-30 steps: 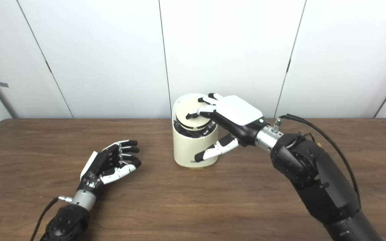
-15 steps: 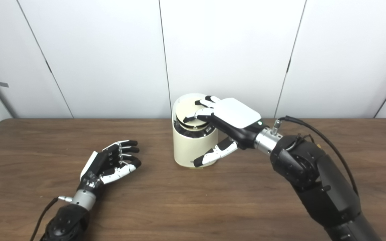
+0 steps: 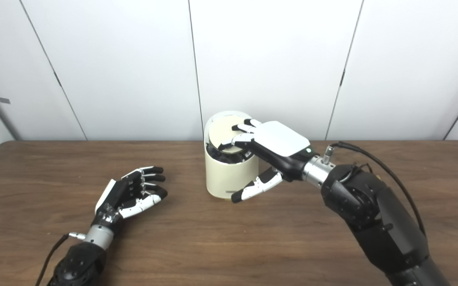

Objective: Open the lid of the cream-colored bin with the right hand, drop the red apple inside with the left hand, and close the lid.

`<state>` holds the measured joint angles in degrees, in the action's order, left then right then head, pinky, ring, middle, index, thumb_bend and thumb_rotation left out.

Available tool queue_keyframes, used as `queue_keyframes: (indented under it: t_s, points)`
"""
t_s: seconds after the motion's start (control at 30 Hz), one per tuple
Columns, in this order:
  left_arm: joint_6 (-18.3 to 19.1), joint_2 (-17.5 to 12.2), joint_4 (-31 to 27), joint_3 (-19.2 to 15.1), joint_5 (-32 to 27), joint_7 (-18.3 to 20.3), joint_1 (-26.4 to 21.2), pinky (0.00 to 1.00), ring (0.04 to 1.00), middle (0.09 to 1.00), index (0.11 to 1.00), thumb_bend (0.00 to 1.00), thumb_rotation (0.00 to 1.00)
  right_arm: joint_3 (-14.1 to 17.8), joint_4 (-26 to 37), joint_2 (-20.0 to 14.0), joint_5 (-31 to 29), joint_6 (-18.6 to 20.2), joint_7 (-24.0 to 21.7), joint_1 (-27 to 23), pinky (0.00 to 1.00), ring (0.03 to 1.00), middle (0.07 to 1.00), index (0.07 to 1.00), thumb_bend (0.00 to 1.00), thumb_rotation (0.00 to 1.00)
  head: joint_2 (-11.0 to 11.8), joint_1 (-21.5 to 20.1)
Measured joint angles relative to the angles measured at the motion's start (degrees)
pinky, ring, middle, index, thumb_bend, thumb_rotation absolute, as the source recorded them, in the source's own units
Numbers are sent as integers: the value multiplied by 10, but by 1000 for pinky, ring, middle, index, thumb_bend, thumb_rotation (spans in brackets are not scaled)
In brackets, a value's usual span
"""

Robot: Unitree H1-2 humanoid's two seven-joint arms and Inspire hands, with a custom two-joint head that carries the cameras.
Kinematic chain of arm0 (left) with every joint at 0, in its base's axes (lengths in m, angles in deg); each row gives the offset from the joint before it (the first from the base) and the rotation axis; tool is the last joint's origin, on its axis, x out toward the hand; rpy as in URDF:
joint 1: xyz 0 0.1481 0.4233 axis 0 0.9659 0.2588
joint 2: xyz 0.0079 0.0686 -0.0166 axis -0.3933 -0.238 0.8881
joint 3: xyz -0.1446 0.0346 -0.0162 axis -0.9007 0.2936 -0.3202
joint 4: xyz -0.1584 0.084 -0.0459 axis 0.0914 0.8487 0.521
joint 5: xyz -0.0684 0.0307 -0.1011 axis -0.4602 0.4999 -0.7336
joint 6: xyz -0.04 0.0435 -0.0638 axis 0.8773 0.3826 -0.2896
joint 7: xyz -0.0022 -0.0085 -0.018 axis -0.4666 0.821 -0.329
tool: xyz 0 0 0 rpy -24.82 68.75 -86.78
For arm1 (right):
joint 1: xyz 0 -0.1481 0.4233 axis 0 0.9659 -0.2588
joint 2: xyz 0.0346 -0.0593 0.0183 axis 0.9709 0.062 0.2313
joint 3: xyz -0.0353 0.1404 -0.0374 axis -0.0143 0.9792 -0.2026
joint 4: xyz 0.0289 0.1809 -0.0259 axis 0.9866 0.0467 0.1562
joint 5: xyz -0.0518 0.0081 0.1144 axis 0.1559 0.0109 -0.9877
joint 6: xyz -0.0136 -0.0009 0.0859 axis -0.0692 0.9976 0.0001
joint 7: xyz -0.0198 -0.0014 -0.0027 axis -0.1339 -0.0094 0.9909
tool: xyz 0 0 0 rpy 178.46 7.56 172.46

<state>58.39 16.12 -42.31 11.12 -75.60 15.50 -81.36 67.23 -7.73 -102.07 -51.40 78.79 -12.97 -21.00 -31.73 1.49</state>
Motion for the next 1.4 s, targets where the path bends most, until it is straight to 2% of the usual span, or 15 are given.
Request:
queue_keyframes:
  t_s: [0.53,0.9,1.03,1.17,1.4]
  points:
    - [13,0,-8,-4,-4,2,1,452,602,697,741,689,145,2,0,-2,5,1,-3,0,1000,946,802,796,677,628,-5,-1]
    - [15,0,-9,-8,-6,6,2,434,598,697,740,690,155,-2,-2,-7,16,2,-4,3,983,940,804,800,703,693,-11,-1]
    - [17,0,-11,-10,-9,6,5,440,599,694,740,695,147,-12,10,-13,16,20,-32,-2,928,919,800,805,729,711,-14,0]
    - [29,0,-18,-9,-14,6,6,439,604,702,743,686,144,-23,22,-19,11,50,-71,-19,928,919,798,802,745,732,-15,2]
    - [33,0,-22,-9,-15,6,8,435,600,702,740,688,150,-29,26,-23,-6,72,-79,-22,923,923,800,806,739,706,-14,1]
